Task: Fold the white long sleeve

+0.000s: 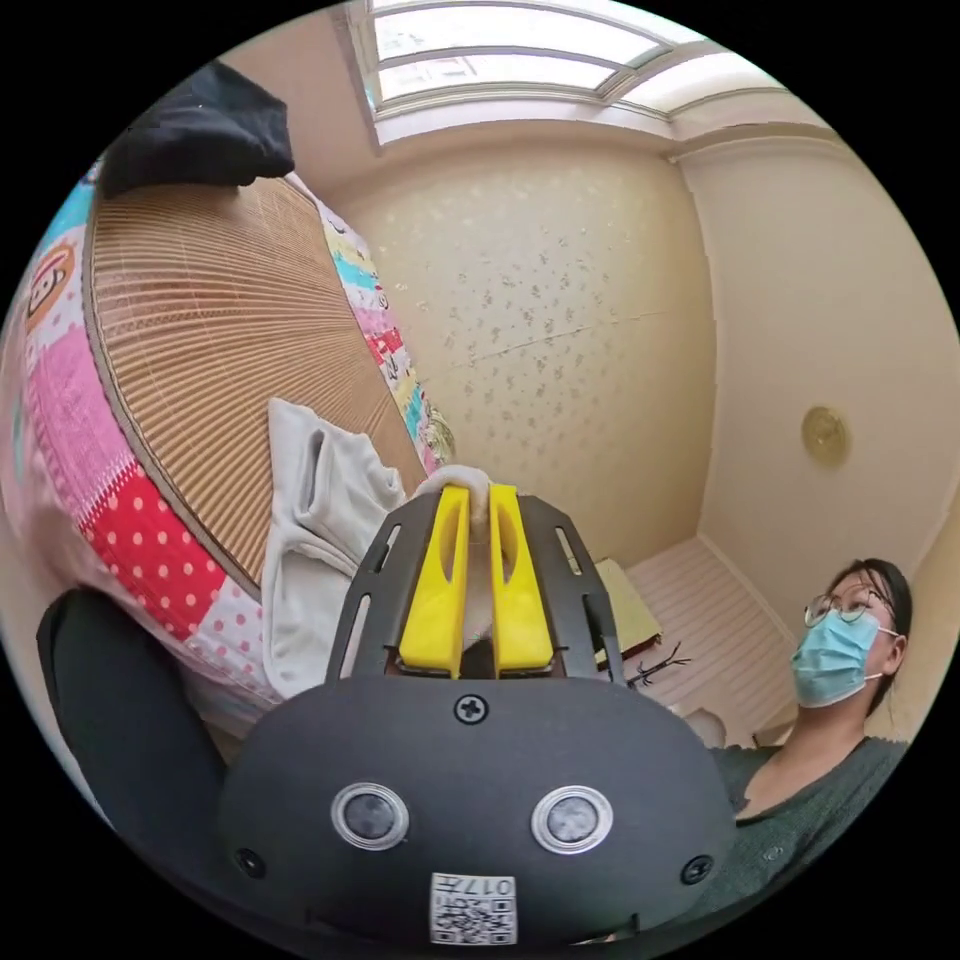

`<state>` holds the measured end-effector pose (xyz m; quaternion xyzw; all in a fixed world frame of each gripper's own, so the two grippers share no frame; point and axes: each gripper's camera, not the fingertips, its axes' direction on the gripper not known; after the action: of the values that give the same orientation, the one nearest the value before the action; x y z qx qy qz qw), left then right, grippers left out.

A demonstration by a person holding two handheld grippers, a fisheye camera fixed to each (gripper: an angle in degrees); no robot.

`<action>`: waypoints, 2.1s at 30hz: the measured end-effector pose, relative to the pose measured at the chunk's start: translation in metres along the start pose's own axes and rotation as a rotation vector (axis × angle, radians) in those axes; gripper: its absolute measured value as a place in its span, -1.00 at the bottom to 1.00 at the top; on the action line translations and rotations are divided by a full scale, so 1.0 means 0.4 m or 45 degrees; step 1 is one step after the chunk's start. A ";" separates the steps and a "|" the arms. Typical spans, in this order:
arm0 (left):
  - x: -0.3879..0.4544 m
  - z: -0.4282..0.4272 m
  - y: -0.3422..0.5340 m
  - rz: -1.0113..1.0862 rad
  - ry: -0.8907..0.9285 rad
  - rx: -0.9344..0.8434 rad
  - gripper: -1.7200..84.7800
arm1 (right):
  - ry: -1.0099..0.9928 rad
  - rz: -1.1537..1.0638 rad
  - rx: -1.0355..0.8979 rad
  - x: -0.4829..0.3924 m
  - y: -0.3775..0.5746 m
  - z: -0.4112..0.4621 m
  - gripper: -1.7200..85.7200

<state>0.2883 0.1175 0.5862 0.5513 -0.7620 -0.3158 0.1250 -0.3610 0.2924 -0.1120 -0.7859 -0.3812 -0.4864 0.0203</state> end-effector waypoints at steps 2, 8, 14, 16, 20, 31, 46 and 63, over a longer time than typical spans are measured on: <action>0.008 0.042 -0.051 0.032 -0.134 0.022 -0.91 | 0.062 0.003 0.000 0.010 -0.019 0.073 -0.90; -0.061 0.263 -0.215 0.044 -0.246 0.052 -0.85 | 0.344 -0.153 0.028 -0.001 -0.118 0.376 -0.85; -0.220 0.288 -0.193 -0.104 0.045 0.265 -0.64 | 0.290 -0.284 0.105 0.189 -0.072 0.512 -0.64; -0.176 0.290 -0.177 0.032 -0.130 0.233 -0.64 | 0.169 -0.371 0.228 0.208 -0.040 0.492 -0.65; -0.094 0.371 -0.181 0.187 -0.528 0.064 -0.64 | 0.407 -0.494 0.056 0.215 -0.041 0.611 -0.66; -0.195 0.587 -0.278 0.008 -0.811 -0.181 -0.87 | 1.144 -0.611 -0.390 0.495 0.081 1.119 -0.83; -0.204 0.574 -0.268 0.038 -0.651 0.025 -0.85 | 1.160 -0.481 -0.048 0.661 0.145 0.993 -0.87; -0.165 0.283 0.137 -0.284 -0.470 -0.153 -0.62 | 0.790 -1.163 -0.509 0.635 0.394 1.012 -0.95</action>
<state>0.2096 0.2274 0.5435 0.5566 -0.6861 -0.4681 -0.0197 0.0999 0.4912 -0.0733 -0.3514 -0.5585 -0.7155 -0.2294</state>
